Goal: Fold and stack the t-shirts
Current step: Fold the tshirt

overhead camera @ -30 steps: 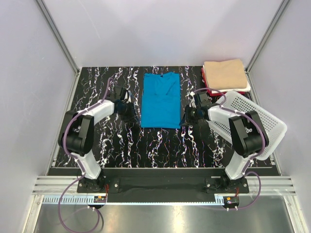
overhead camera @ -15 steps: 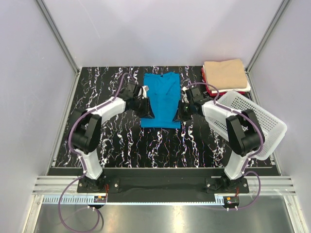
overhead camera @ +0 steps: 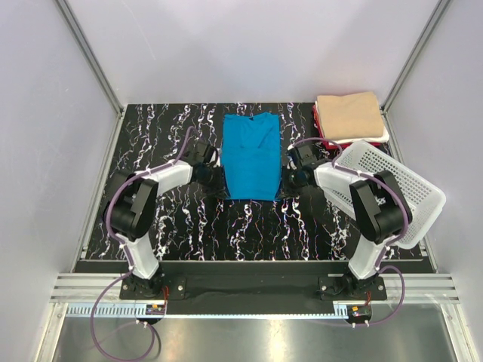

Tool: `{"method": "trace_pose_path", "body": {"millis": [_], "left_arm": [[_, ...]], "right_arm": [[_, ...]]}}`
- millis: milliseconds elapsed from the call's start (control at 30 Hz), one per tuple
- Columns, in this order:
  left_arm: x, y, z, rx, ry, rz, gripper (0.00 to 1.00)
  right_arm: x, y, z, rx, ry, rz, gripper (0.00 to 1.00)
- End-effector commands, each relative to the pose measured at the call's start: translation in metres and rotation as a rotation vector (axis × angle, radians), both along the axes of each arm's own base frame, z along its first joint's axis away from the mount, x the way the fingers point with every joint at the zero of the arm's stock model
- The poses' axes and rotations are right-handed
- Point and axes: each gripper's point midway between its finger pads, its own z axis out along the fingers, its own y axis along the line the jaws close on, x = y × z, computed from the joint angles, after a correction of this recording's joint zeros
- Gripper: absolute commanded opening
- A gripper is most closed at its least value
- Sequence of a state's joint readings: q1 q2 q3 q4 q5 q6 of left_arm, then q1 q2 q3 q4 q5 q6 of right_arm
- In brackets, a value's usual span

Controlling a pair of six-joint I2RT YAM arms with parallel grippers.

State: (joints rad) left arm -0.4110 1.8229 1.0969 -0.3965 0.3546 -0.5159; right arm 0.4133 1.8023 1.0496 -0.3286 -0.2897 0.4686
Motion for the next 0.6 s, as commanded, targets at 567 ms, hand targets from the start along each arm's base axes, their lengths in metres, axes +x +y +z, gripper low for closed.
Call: {"method": "trace_pose_path", "body": {"millis": [567], "left_arm": [[0.004, 0.034, 0.020, -0.156, -0.037, 0.117, 0.42]], "right_arm": [[-0.010, -0.007, 0.015, 0.053, 0.026, -0.234, 0.47]]}}
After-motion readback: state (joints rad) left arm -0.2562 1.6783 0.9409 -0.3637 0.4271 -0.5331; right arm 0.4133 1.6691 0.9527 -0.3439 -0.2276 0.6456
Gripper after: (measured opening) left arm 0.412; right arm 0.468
